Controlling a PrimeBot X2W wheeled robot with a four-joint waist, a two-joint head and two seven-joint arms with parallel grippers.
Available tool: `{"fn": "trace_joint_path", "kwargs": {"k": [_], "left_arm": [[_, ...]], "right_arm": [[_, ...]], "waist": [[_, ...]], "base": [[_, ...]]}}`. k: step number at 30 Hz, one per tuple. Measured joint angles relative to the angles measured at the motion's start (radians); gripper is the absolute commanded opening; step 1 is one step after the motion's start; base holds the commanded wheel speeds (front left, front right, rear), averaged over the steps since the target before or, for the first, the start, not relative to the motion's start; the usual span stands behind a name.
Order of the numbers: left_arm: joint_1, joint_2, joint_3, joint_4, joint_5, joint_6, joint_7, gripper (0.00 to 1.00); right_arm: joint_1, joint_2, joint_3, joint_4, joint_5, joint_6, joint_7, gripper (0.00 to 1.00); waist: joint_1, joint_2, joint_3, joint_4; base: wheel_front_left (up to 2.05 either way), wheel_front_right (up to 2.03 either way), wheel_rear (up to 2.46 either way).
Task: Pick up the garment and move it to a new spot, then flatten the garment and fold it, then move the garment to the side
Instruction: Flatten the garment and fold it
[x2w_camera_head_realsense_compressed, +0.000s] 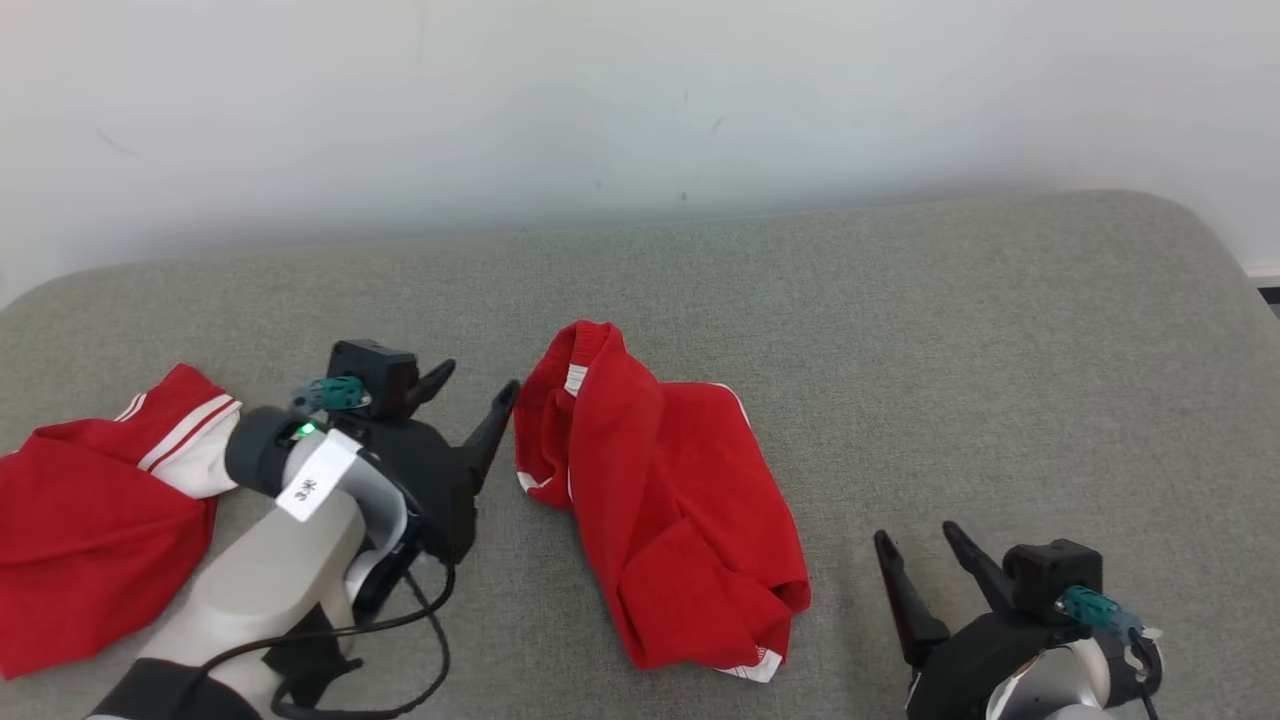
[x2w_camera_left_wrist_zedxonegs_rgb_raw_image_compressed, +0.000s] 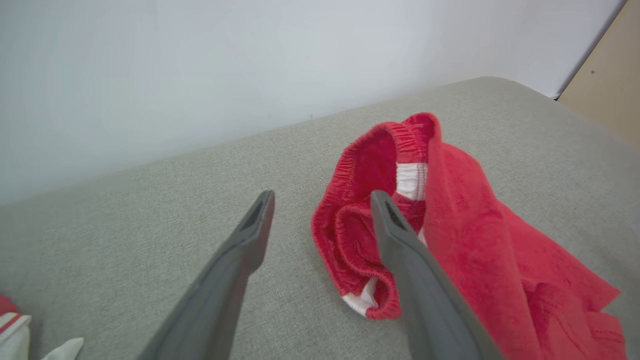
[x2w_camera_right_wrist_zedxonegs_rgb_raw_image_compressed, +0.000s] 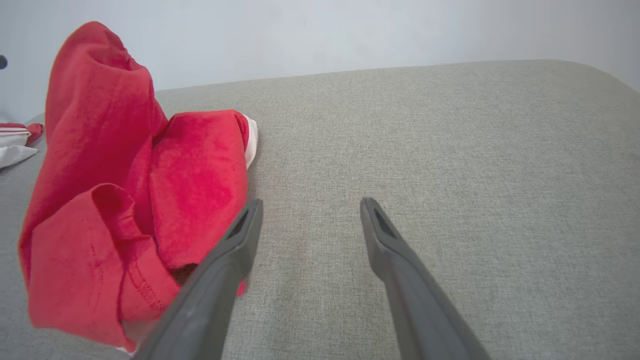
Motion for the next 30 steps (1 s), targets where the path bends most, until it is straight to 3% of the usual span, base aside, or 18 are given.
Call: {"fn": "trace_joint_path", "kwargs": {"k": [4, 16, 30], "left_arm": [[0.0, 0.03, -0.03, 0.0, 0.007, 0.0, -0.003, 1.0], [-0.029, 0.019, -0.07, -0.01, 0.005, 0.0, -0.013, 1.0], [-0.058, 0.021, -0.116, 0.014, -0.034, 0.0, -0.001, 1.0]], "right_arm": [[-0.013, 0.007, 0.023, -0.001, 0.0, 0.008, 0.002, 1.0], [-0.02, -0.006, 0.012, -0.006, -0.002, 0.008, 0.006, 1.0], [-0.021, -0.004, 0.004, -0.007, -0.001, 0.007, 0.005, 1.0]], "waist": [[0.0, -0.0001, 0.002, -0.011], [0.0001, -0.0001, 0.027, -0.078], [0.0001, 0.0, 0.047, -0.104]], "base": [[0.0, 0.0, 0.0], [0.0, 0.0, 0.0], [0.0, 0.0, 0.0]]}}
